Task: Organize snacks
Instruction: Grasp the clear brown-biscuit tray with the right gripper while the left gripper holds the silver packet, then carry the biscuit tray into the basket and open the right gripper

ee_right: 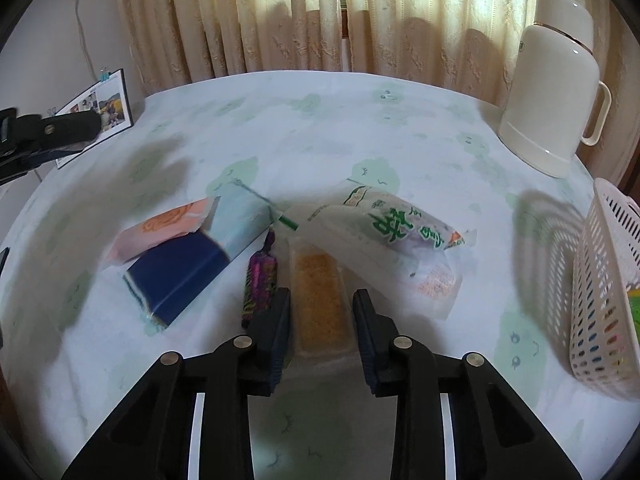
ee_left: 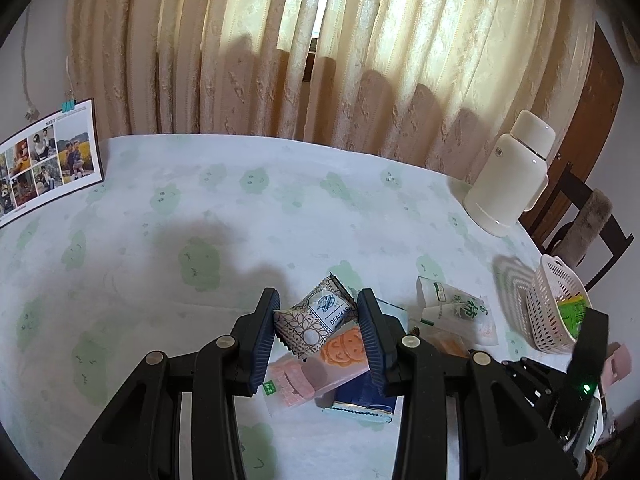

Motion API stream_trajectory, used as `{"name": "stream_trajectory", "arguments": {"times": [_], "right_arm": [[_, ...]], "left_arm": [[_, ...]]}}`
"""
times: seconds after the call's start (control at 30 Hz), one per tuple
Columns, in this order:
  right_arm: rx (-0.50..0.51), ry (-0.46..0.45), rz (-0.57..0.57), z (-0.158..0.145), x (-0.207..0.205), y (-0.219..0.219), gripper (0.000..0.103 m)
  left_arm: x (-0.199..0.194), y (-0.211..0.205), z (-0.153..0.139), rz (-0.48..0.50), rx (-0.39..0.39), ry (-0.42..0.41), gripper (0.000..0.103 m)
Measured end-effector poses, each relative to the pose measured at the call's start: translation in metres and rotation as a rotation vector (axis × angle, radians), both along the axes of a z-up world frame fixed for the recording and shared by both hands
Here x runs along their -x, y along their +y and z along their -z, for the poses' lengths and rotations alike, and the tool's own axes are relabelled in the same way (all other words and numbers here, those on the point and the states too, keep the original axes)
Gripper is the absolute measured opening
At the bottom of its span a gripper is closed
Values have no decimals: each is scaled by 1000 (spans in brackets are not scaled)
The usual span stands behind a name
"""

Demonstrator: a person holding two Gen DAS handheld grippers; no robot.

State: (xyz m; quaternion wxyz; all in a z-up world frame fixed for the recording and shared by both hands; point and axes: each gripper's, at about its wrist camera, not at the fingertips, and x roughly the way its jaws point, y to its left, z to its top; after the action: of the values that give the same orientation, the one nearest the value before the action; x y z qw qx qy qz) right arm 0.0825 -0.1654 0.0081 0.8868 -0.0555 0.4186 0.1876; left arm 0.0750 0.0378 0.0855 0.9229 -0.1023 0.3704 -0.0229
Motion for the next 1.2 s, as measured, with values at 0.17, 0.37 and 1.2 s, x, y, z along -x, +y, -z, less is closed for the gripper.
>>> {"name": "stream_trajectory", "arguments": {"times": [0.17, 0.37, 1.2], "right_arm": [[-35, -11, 25, -5, 17, -6, 31], [-76, -39, 45, -20, 34, -15, 31], [-118, -230, 382, -90, 50, -125, 31]], "left_arm": [[3, -6, -1, 18, -5, -6, 37], [7, -13, -2, 42, -10, -12, 37], [16, -32, -4, 108, -24, -27, 37]]}}
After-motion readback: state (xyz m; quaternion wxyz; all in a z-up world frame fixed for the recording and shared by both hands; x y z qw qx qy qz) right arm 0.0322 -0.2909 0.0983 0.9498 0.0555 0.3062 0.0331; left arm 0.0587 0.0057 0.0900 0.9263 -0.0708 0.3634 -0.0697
